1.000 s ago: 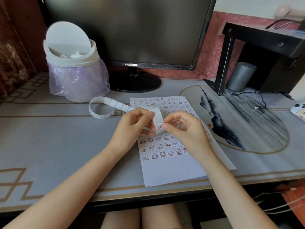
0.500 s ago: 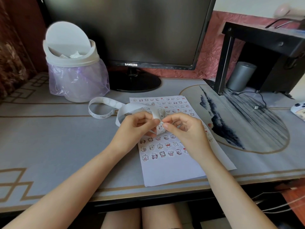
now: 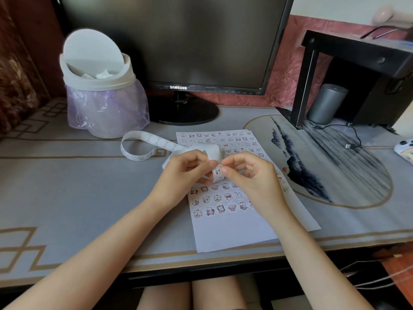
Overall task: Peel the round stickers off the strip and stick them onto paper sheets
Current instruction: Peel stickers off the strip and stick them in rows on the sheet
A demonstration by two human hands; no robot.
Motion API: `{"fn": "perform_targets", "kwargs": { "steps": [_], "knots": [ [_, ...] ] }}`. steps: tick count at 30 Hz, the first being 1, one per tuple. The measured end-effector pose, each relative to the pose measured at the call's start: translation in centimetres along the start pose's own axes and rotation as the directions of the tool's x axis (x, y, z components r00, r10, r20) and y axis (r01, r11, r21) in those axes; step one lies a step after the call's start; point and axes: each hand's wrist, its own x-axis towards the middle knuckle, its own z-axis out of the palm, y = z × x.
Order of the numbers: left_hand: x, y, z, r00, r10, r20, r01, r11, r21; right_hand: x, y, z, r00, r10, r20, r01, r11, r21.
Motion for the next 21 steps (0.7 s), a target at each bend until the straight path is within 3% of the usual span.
{"fn": "perform_targets", "kwargs": {
  "steps": [13,21],
  "knots": [
    [-0.05,0.02,0.06,0.998,-0.055,0.008,0.055,0.998,-0.015,-0.15,-0.17,-0.03,1.0,-0.004,0.016,0.004,1.0,-0.022],
    [-0.07,0.45,0.08,0.994,-0.107,-0.011,0.106,0.992,-0.072,-0.53,-0.41,-0.27,0.997,-0.054,0.059,0.063,0.983,-0.173]
  ]
}}
